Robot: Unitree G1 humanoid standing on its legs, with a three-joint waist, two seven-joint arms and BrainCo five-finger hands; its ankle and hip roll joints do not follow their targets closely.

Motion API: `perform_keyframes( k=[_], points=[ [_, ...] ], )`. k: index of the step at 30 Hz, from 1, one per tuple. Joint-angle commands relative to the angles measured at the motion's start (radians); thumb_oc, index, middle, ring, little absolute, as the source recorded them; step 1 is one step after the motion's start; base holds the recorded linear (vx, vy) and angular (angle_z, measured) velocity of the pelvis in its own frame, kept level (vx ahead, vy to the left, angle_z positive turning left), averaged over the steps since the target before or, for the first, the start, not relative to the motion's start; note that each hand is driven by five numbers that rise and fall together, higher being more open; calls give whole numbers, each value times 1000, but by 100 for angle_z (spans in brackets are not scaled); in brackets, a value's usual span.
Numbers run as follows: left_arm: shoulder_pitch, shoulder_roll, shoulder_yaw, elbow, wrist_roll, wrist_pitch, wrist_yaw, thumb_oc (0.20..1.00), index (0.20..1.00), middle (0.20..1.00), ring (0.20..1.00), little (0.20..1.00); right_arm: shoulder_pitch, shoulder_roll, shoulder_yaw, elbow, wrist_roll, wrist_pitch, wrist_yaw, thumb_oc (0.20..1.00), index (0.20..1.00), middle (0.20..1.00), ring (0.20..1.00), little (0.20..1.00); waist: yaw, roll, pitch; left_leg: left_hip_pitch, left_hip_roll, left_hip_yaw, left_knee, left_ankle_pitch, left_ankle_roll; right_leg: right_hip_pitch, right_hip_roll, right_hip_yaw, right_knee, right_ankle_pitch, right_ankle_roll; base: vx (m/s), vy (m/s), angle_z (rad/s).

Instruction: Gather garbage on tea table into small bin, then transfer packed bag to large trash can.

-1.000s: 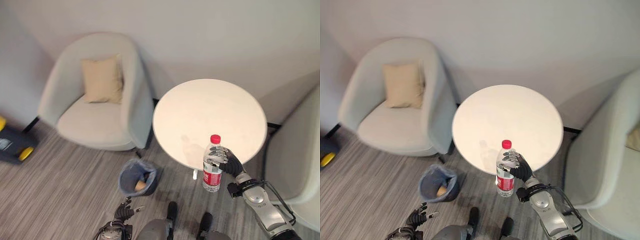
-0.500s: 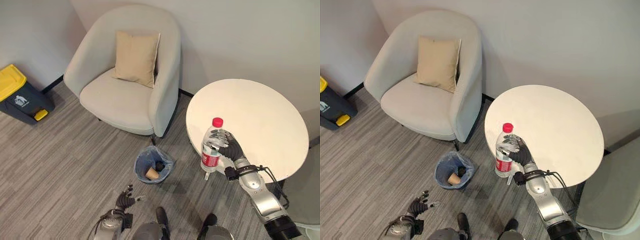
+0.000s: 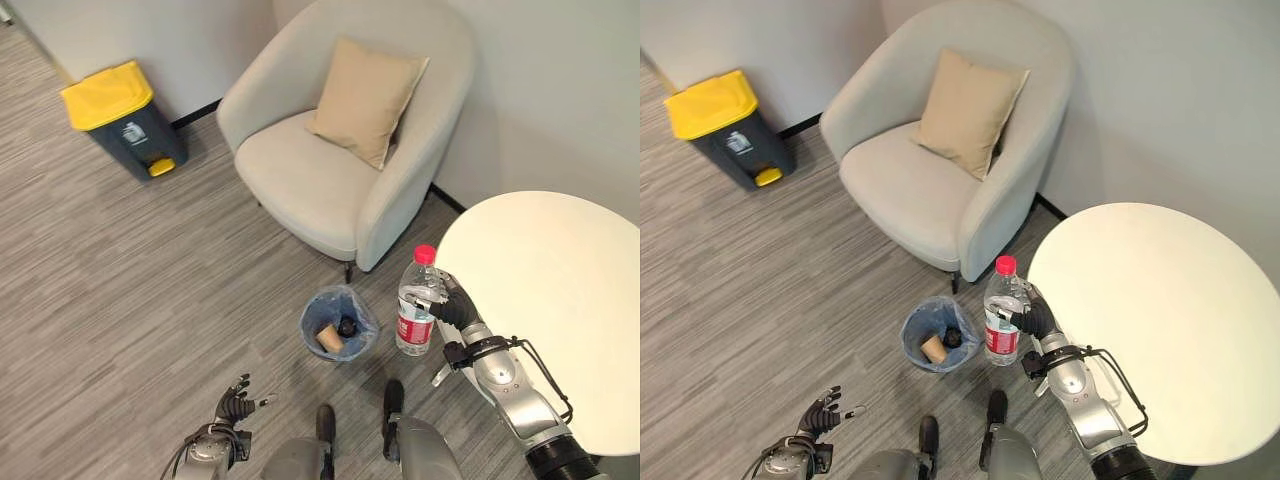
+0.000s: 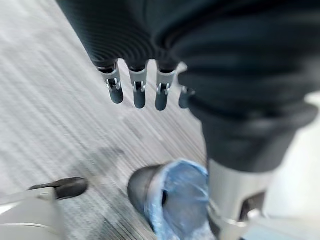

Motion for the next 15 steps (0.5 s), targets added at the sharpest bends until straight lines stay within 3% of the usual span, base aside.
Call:
perform_keyframes(
  k=[1, 8, 10, 13, 14, 15],
  points=[
    [-6, 35, 24, -11, 16, -13, 5, 1000, 1000, 1000, 1000, 1000, -33, -25, 5, -82, -14, -66, 12, 200, 200, 200, 200, 200, 1, -30, -24, -82, -51, 10, 126, -96, -24, 47, -29, 1, 18, -139, 66, 7, -83, 17],
    [-65, 49, -8, -6, -13, -26, 41, 1000, 1000, 1000, 1000, 1000, -230, -52, 106, -58, -30, -68, -14, 200, 200, 200, 200, 200, 30, -14, 67, -245, -39, -17, 218, -77, -43, -78, -52, -37, 103, -153, 43, -113, -58, 12],
    [-118, 54, -47, -14, -36, -32, 63, 1000, 1000, 1000, 1000, 1000, -353, -49, 154, -22, -69, -59, -64, 200, 200, 200, 200, 200, 49, 1, 110, -387, -39, -24, 315, -82, -49, -215, -68, -57, 216, -185, 23, -199, -45, 33],
    [-147, 54, -66, -10, -44, -36, 77, 1000, 1000, 1000, 1000, 1000, -411, -40, 176, -1, -87, -57, -92, 200, 200, 200, 200, 200, 53, 9, 126, -461, -39, -27, 363, -84, -47, -291, -80, -63, 281, -204, 13, -96, -12, 40],
    [-157, 56, -73, -13, -46, -37, 83, 1000, 1000, 1000, 1000, 1000, -432, -38, 184, 10, -96, -51, -103, 200, 200, 200, 200, 200, 56, 13, 132, -492, -36, -31, 403, -118, -51, -327, -84, -56, 335, -245, 15, -48, -10, 28],
    [-169, 59, -80, -15, -53, -37, 89, 1000, 1000, 1000, 1000, 1000, -460, -38, 192, 25, -104, -46, -116, 200, 200, 200, 200, 200, 57, 16, 144, -533, -36, -30, 433, -120, -49, -369, -92, -58, 373, -254, 11, -50, -2, 22]
  ],
)
